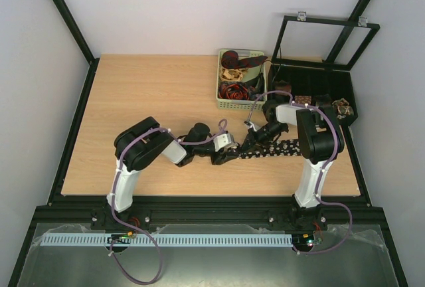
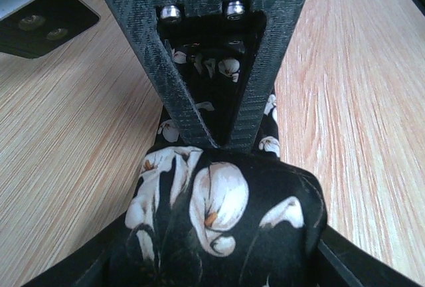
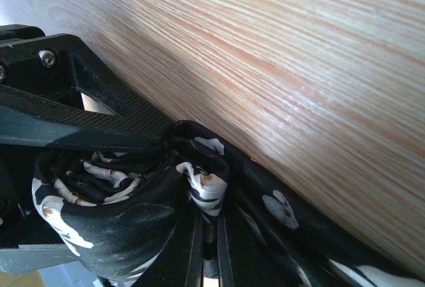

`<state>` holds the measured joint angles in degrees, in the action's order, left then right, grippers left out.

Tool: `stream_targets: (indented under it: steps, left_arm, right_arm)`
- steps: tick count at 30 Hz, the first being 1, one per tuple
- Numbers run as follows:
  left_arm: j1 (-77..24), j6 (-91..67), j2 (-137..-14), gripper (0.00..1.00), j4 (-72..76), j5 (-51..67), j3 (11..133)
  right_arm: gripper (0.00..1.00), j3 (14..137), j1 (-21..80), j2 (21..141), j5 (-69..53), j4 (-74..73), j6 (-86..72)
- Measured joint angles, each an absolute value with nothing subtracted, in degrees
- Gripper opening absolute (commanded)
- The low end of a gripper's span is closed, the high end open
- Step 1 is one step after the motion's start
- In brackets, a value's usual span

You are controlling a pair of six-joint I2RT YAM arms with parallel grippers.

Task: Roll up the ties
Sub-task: Roll the tie at the center of the board.

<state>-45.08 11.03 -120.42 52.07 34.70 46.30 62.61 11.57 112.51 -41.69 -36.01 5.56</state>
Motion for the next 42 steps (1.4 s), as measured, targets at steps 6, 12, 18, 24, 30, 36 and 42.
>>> stream_targets:
  steps: [6, 12, 18, 24, 30, 36, 42]
  left_arm:
    - [-45.4, 12.4, -120.9, 0.52, 52.2, 33.8, 46.8]
    - [-46.0, 12.4, -121.0, 0.67, 52.3, 32.8, 47.2]
    - [-44.0, 13.1, -119.2, 0.68, 54.0, 34.4, 42.6]
    - [-43.3, 14.5, -118.7, 0.68, 54.0, 35.1, 41.7]
    - [-43.9, 15.1, -119.3, 0.49, 53.1, 34.8, 43.5]
    - [-44.1, 17.5, -119.3, 0.39, 51.7, 33.6, 44.0]
    - [-44.4, 21.2, -115.8, 0.37, 45.8, 30.4, 43.1]
  right_arm:
    - [0.01, 62.6, 11.7, 112.5, -41.6, -36.0, 5.5]
    - [0.02, 62.6, 11.9, 112.5, -41.6, -35.9, 5.6]
    - [0.01, 62.6, 13.3, 112.5, -41.7, -35.3, 6.1]
    - [0.01, 63.4, 14.7, 113.0, -42.1, -34.8, 5.7]
    - [0.01, 64.2, 15.4, 113.7, -42.6, -34.7, 5.0]
    - [0.12, 64.3, 15.4, 113.7, -42.6, -34.9, 4.9]
    - [0.36, 66.3, 15.1, 113.1, -41.5, -37.4, 7.0]
